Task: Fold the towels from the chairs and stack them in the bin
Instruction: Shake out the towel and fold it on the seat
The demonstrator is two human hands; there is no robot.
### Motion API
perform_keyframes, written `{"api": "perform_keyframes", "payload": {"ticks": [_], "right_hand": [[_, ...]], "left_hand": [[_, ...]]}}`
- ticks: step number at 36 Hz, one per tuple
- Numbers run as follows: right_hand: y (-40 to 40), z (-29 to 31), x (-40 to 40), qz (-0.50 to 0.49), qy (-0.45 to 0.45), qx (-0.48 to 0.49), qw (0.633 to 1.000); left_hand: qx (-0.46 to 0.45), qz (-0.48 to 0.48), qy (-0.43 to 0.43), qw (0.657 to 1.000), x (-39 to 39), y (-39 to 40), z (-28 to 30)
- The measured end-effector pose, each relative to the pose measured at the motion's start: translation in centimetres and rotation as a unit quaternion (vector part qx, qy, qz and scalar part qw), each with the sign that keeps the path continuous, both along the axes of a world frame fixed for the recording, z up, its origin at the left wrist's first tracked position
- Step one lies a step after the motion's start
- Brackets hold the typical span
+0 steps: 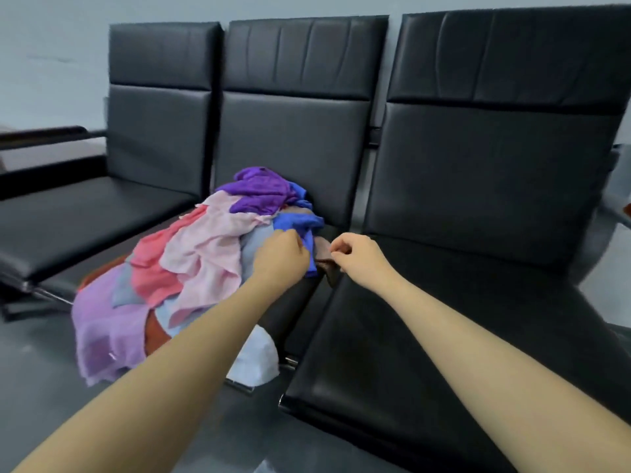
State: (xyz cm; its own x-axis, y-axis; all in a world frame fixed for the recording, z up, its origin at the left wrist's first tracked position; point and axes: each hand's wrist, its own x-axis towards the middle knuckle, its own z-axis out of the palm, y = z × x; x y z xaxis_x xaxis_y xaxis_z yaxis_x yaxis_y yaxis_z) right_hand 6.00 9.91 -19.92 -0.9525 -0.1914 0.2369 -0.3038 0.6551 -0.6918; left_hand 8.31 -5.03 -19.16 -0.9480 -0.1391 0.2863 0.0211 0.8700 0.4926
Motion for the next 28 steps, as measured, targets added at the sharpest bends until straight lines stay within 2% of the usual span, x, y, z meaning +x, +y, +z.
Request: {"api": "perform_keyframes", "payload": {"ticks": [2, 5, 9, 13, 16, 20, 22, 24, 26, 28], "right_hand": [[-2.0, -0.4, -1.3, 0.014, -0.011, 0.004, 1.0], [-4.9, -1.0, -3.0, 0.041, -0.023, 0.023, 0.999], [-8.6, -1.3, -3.8, 0.095, -0.034, 0.044, 0.994], [-11.3, -2.6, -4.4, 0.125, -0.054, 0.015, 0.991], [-12.0, -3.8, -4.3, 0.127, -0.065, 0.012, 0.99], [-12.1, -4.8, -4.3, 0.112, -0.062, 0.013, 0.992], [-12.1, -4.7, -4.4, 0.083, -0.08, 0.007, 0.993], [-12.4, -4.5, -4.5, 0.066, -0.115, -0.054, 0.99], [-12.6, -4.0, -4.3, 0.043, -0.133, -0.106, 0.984], [-12.3, -3.8, -4.2, 0.036, -0.132, -0.117, 0.984]], "left_hand": [[-0.059, 0.044, 0.017, 0.997, -0.9, -1.9, -0.7], [-0.147, 0.12, -0.001, 0.982, -1.6, -4.4, -1.3], [-0.177, 0.182, -0.025, 0.967, -2.3, -7.6, -2.9], [-0.214, 0.244, -0.058, 0.944, -2.2, -9.3, -4.3], [-0.225, 0.174, -0.08, 0.955, -2.0, -9.9, -5.3], [-0.172, 0.084, -0.005, 0.982, -1.9, -10.3, -5.6], [-0.102, 0.038, 0.037, 0.993, -1.7, -9.9, -5.8], [-0.058, -0.018, 0.066, 0.996, -1.5, -9.3, -6.1], [-0.052, -0.051, 0.055, 0.996, -1.3, -8.5, -6.3], [-0.04, -0.068, 0.052, 0.996, -0.9, -8.0, -6.4]]}}
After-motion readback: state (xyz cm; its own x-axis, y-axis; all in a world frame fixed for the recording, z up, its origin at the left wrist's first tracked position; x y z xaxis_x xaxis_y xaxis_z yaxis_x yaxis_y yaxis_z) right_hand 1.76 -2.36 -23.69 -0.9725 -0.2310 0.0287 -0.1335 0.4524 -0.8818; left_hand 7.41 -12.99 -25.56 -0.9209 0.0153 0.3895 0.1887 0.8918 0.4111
